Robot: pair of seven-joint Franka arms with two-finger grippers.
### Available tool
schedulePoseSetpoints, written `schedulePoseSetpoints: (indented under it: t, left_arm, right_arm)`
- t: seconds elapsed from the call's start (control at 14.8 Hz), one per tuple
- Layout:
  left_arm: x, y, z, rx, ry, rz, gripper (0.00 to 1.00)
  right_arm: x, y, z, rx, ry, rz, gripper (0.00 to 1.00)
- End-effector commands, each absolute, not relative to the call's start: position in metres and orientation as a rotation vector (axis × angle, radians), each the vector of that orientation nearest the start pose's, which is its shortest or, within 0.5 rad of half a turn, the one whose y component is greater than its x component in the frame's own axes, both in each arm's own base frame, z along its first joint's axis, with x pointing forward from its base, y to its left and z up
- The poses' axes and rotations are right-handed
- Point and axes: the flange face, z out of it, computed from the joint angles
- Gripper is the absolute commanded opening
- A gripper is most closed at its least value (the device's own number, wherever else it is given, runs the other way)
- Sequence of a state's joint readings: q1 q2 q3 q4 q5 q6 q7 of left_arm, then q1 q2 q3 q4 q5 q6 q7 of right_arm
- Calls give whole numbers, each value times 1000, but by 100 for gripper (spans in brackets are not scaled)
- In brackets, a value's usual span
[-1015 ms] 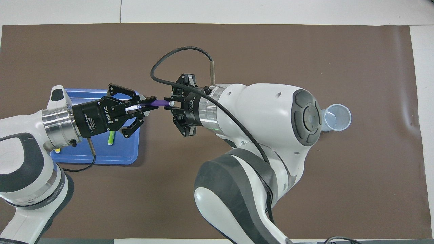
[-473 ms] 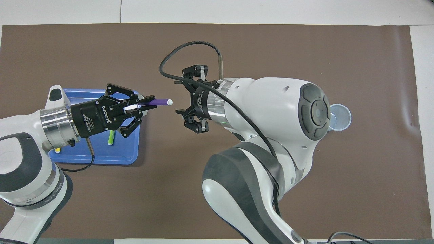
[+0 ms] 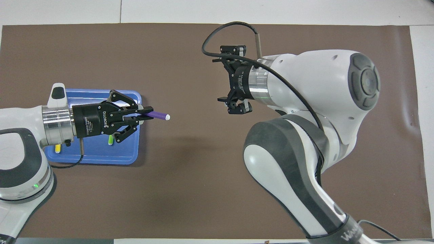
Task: Right arm passes pens to left for tray arrangement
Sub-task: 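Place the purple pen in the tray while the right gripper withdraws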
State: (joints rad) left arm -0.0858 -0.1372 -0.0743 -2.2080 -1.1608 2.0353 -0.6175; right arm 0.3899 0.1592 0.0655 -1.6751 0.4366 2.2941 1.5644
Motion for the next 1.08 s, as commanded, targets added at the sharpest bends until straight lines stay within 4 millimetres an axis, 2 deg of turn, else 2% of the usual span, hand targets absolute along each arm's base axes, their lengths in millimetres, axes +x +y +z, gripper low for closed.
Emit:
schedulePoseSetpoints:
  t: [0.0, 0.27, 0.41, 0.47, 0.61, 0.81, 0.95, 1.01]
  left_arm:
    - [532, -112, 462, 2162, 957, -496, 0]
    - [533, -78, 442, 2551, 691, -459, 0]
    - [533, -61, 420, 2759, 498, -465, 0]
    - [535, -44, 412, 2849, 440, -465, 0]
    - [546, -29, 396, 2982, 316, -496, 0]
    - [563, -18, 345, 3151, 157, -605, 0]
    - [571, -16, 310, 3203, 97, -615, 0]
    - [572, -17, 299, 3202, 92, -600, 0]
  right_arm:
    - [585, 248, 567, -2161, 1473, 38, 100]
    - [590, 175, 551, -2404, 1255, -89, 100]
    - [590, 154, 543, -2560, 1101, -136, 100]
    - [589, 138, 540, -2655, 1022, -162, 100]
    - [589, 112, 536, -2799, 855, -167, 100]
    - [589, 64, 534, -2934, 630, -160, 100]
    - [590, 43, 534, -3022, 482, -177, 100]
    - [587, 34, 539, -3063, 440, -166, 100]
